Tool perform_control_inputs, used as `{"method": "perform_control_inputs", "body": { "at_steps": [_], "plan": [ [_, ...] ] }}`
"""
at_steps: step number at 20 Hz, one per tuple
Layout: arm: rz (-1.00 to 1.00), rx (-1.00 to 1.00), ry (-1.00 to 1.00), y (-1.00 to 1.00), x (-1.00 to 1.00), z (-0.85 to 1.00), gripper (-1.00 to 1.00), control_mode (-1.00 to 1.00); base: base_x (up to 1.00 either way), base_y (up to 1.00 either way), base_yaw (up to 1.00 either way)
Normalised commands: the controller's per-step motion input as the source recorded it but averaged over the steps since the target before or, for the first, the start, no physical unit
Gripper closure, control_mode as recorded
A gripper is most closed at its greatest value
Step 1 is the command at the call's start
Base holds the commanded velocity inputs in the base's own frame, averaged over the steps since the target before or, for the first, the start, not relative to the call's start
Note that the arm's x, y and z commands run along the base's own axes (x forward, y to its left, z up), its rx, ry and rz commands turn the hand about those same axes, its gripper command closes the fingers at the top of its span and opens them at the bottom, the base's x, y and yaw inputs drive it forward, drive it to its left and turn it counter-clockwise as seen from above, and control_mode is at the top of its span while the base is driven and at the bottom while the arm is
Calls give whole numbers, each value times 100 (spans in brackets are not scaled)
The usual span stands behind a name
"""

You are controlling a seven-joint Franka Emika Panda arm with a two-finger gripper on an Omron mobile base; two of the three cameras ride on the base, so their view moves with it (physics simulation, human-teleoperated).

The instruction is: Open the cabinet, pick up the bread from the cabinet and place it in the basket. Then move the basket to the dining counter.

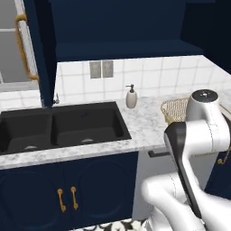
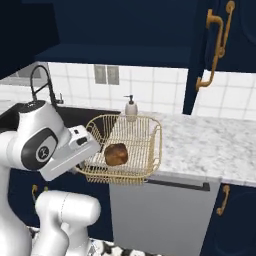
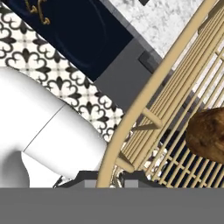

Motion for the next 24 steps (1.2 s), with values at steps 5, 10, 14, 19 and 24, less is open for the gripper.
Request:
{"method": "perform_control_inputs", "body": {
  "at_steps": [5, 10, 14, 19, 24],
  "plan": [
    [0, 0, 0, 0, 0, 0, 100, 100, -99, -7, -21],
    [0, 0, 0, 0, 0, 0, 100, 100, -29, -16, -80],
    [0, 0, 0, 0, 0, 0, 100, 100, 0, 0, -97],
    [0, 0, 0, 0, 0, 0, 100, 100, -6, 0, -97],
    [0, 0, 0, 0, 0, 0, 100, 100, -7, 1, -90]
  ]
}}
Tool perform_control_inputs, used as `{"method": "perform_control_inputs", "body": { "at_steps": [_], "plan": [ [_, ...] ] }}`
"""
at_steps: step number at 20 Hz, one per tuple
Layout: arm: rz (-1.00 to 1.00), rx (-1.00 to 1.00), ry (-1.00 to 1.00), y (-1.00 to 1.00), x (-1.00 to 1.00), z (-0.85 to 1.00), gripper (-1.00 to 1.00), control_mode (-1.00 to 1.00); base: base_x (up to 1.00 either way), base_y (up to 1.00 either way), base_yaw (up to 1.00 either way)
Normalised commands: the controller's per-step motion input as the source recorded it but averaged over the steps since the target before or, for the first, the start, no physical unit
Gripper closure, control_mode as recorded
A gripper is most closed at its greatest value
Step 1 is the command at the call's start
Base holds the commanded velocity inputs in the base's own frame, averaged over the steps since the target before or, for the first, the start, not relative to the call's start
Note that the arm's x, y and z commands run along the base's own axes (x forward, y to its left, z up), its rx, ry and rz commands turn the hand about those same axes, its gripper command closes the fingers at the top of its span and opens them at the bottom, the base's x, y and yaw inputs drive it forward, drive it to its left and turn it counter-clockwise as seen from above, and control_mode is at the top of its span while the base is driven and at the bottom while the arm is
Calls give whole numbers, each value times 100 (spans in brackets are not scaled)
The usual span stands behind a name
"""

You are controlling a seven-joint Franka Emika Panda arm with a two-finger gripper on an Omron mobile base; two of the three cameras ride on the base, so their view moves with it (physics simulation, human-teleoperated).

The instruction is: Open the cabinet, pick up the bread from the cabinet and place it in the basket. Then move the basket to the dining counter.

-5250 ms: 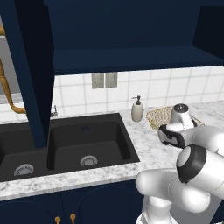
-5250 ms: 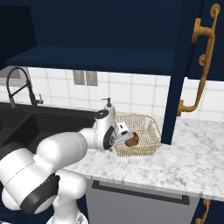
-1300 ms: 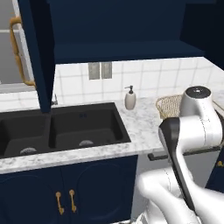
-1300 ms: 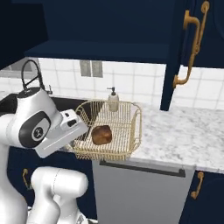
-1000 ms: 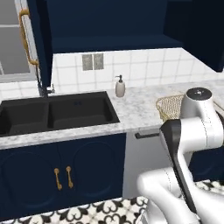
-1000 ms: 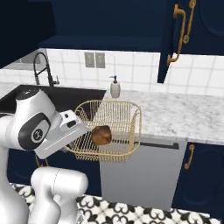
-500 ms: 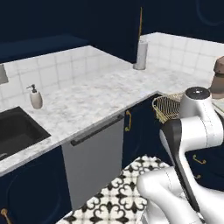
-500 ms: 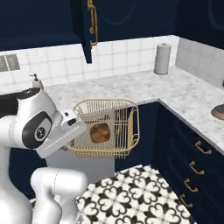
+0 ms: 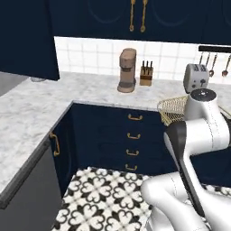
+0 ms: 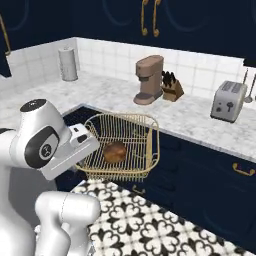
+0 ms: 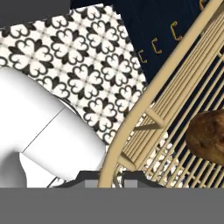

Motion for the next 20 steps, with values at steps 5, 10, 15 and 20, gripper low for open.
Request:
{"method": "perform_control_inputs", "body": {
  "at_steps": [5, 10, 15, 20],
  "plan": [
    [0, 0, 0, 0, 0, 0, 100, 100, 0, 0, -74],
    [0, 0, 0, 0, 0, 0, 100, 100, 0, -8, -81],
    [0, 0, 0, 0, 0, 0, 100, 100, 2, -7, -77],
    [0, 0, 0, 0, 0, 0, 100, 100, 14, 0, -73]
  ]
}}
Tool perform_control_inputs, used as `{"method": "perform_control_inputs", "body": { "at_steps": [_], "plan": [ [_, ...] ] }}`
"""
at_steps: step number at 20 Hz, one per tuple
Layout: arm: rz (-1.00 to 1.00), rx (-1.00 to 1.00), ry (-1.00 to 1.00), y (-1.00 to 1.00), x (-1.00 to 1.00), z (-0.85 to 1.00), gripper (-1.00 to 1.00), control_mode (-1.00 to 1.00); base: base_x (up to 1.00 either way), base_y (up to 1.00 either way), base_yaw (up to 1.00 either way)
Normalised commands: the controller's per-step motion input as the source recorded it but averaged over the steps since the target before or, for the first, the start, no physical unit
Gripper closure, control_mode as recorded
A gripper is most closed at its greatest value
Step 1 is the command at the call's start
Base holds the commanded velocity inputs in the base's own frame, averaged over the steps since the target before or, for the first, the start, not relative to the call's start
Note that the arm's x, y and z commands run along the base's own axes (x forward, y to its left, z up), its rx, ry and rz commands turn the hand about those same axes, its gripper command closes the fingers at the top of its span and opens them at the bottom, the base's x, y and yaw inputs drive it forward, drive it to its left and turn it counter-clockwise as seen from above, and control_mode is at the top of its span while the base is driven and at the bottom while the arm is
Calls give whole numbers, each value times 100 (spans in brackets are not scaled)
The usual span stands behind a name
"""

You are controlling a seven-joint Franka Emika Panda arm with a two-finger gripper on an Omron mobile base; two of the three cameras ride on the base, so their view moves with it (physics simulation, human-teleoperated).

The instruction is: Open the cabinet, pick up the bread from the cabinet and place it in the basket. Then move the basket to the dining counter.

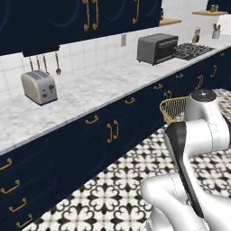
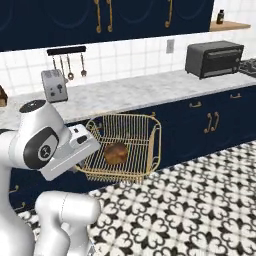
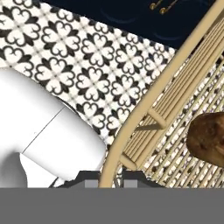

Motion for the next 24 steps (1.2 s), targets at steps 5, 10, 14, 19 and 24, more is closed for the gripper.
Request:
{"method": "perform_control_inputs", "body": {
  "at_steps": [5, 10, 14, 19, 24],
  "plan": [
    [0, 0, 0, 0, 0, 0, 100, 100, 20, 0, -75],
    [0, 0, 0, 0, 0, 0, 100, 100, 31, -1, -71],
    [0, 0, 0, 0, 0, 0, 100, 100, 17, 0, -83],
    [0, 0, 0, 0, 0, 0, 100, 100, 17, 0, -85],
    [0, 0, 0, 0, 0, 0, 100, 100, 20, 0, -84]
  ]
}}
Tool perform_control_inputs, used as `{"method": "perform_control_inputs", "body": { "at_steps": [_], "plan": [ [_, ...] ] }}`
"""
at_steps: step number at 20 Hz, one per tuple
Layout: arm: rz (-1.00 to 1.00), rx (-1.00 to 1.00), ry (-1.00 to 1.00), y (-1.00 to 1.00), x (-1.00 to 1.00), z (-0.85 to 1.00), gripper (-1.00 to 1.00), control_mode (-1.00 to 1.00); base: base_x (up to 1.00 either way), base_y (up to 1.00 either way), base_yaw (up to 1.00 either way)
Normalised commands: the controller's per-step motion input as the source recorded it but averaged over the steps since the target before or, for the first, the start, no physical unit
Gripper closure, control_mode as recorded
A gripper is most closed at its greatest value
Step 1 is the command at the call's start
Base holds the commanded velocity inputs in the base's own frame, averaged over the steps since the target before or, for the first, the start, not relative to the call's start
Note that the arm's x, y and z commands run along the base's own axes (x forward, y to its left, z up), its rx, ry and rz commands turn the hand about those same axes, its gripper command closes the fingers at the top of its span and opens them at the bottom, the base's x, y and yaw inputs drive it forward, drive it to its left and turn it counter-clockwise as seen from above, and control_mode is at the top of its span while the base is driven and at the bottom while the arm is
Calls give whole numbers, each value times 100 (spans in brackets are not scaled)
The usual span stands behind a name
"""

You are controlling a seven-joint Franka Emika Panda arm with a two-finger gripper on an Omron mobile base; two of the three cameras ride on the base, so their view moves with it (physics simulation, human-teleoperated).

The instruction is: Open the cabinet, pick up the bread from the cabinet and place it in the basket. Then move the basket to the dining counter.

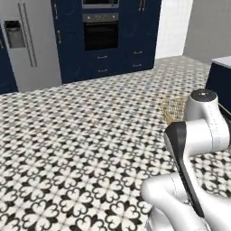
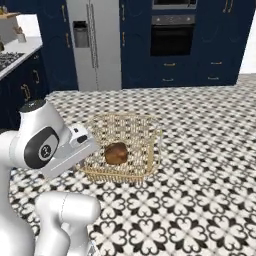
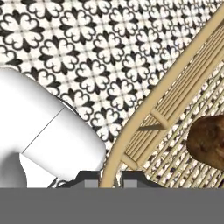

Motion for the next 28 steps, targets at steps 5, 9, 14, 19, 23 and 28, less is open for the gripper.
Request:
{"method": "perform_control_inputs", "body": {
  "at_steps": [5, 9, 14, 19, 23, 28],
  "plan": [
    [0, 0, 0, 0, 0, 0, 100, 100, 47, 11, -81],
    [0, 0, 0, 0, 0, 0, 100, 100, 100, 73, -52],
    [0, 0, 0, 0, 0, 0, 100, 100, 100, 56, -50],
    [0, 0, 0, 0, 0, 0, 100, 100, 100, 45, -48],
    [0, 0, 0, 0, 0, 0, 100, 100, 100, 28, -36],
    [0, 0, 0, 0, 0, 0, 100, 100, 100, 0, -13]
  ]
}}
